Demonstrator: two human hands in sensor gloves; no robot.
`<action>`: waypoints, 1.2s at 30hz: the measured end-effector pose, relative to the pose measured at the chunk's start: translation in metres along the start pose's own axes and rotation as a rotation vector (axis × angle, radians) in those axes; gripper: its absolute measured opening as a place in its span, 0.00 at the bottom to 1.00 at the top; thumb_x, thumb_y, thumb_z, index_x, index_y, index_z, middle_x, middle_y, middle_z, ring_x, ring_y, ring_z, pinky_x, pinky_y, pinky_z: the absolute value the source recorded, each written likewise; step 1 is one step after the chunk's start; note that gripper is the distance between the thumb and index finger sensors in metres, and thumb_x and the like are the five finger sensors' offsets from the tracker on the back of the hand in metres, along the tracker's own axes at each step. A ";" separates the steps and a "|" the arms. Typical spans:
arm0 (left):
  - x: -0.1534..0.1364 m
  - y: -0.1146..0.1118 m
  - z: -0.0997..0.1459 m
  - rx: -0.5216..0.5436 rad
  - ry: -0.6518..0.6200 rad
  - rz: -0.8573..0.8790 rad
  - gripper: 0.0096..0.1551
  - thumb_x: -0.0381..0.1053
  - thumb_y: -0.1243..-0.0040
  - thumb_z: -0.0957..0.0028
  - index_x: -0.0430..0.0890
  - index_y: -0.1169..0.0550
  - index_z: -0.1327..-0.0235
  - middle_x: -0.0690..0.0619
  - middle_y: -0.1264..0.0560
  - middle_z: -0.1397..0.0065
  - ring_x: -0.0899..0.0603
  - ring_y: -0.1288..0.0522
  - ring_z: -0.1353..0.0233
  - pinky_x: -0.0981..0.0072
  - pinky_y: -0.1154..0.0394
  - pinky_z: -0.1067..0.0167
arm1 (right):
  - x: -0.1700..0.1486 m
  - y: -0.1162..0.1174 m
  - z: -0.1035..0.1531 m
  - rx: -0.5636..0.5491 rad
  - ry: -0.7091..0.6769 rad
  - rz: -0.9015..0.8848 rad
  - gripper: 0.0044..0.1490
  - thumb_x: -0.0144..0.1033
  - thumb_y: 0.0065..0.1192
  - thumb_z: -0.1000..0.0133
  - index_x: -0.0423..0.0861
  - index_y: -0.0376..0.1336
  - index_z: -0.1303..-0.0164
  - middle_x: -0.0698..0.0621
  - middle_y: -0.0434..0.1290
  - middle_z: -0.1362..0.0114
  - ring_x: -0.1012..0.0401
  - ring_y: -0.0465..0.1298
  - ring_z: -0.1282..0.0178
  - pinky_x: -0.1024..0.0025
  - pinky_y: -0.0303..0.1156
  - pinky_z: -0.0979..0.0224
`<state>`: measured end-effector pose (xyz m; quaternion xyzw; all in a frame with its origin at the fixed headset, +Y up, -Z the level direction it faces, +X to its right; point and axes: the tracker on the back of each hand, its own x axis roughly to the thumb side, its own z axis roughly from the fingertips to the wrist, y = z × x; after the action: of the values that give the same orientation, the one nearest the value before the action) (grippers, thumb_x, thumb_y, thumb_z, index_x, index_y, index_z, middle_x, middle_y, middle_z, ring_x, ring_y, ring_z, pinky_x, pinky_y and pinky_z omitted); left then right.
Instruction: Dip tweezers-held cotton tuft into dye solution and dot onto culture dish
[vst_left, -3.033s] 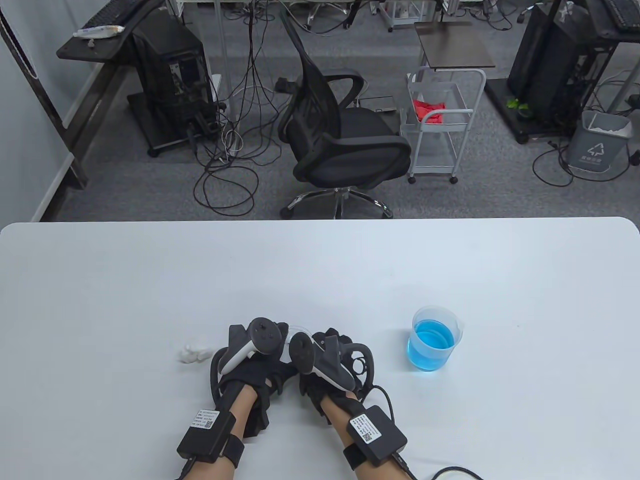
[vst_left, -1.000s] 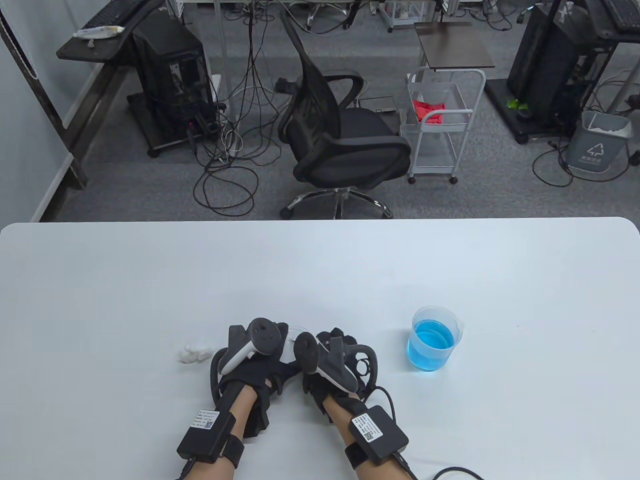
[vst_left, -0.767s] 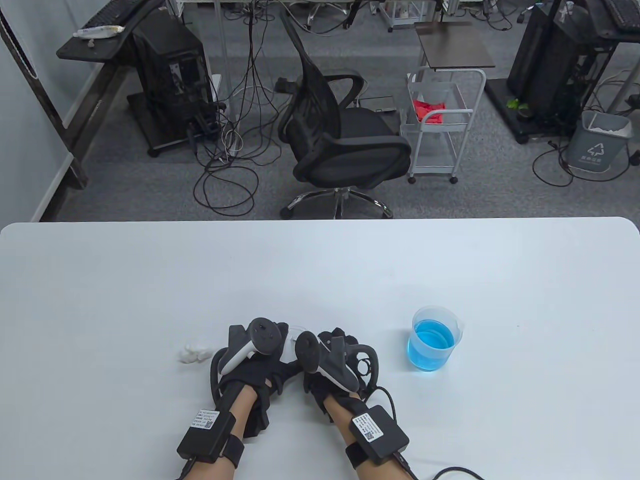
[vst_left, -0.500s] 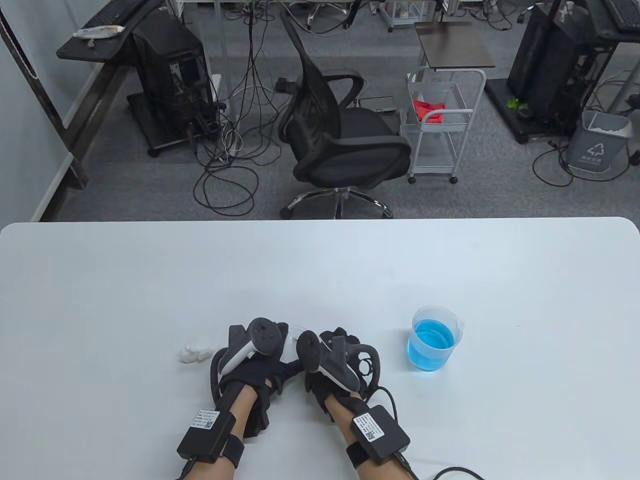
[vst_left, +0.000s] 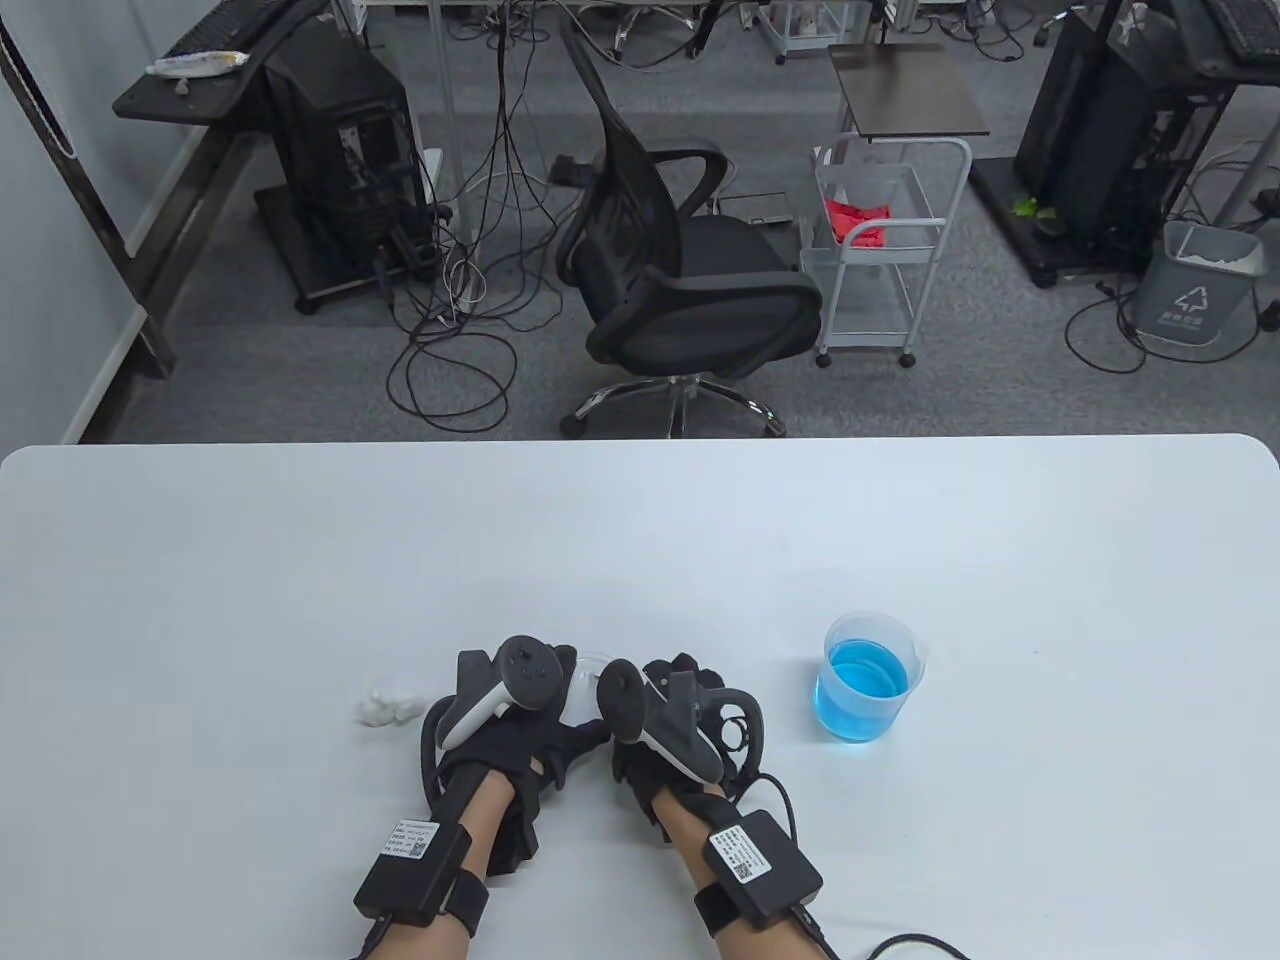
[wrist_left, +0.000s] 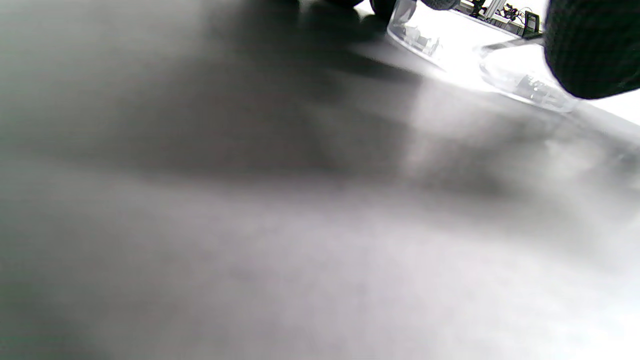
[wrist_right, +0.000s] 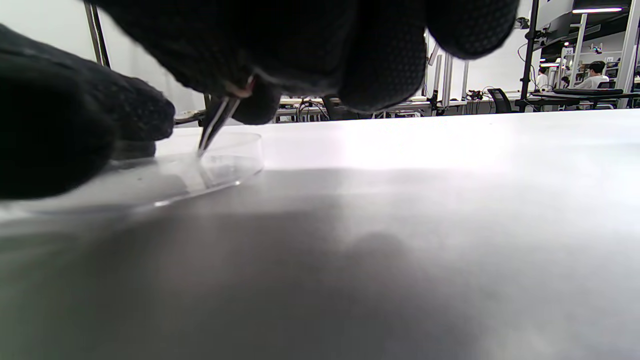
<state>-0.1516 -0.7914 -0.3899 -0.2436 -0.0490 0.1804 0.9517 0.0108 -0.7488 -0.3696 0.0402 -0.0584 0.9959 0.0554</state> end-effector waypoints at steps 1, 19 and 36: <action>0.000 0.000 0.000 0.000 0.000 0.000 0.58 0.80 0.47 0.52 0.62 0.60 0.19 0.61 0.62 0.14 0.45 0.64 0.12 0.50 0.59 0.20 | 0.000 0.000 0.000 -0.007 0.000 -0.011 0.21 0.38 0.72 0.52 0.50 0.78 0.50 0.52 0.82 0.58 0.55 0.79 0.43 0.43 0.67 0.34; 0.000 0.000 0.000 0.001 0.000 0.000 0.58 0.80 0.47 0.52 0.62 0.60 0.19 0.61 0.62 0.14 0.45 0.64 0.12 0.50 0.59 0.20 | -0.004 0.000 -0.001 -0.011 0.024 -0.010 0.20 0.38 0.72 0.52 0.50 0.78 0.50 0.53 0.82 0.59 0.55 0.79 0.44 0.43 0.67 0.34; 0.000 0.000 0.000 0.003 -0.001 0.002 0.58 0.80 0.47 0.52 0.62 0.60 0.19 0.61 0.62 0.14 0.45 0.64 0.12 0.50 0.59 0.20 | -0.008 -0.002 -0.001 0.004 0.034 -0.017 0.20 0.38 0.73 0.52 0.51 0.79 0.51 0.54 0.81 0.60 0.55 0.80 0.46 0.44 0.68 0.35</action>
<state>-0.1519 -0.7920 -0.3898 -0.2424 -0.0488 0.1815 0.9518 0.0189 -0.7480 -0.3709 0.0240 -0.0553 0.9961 0.0646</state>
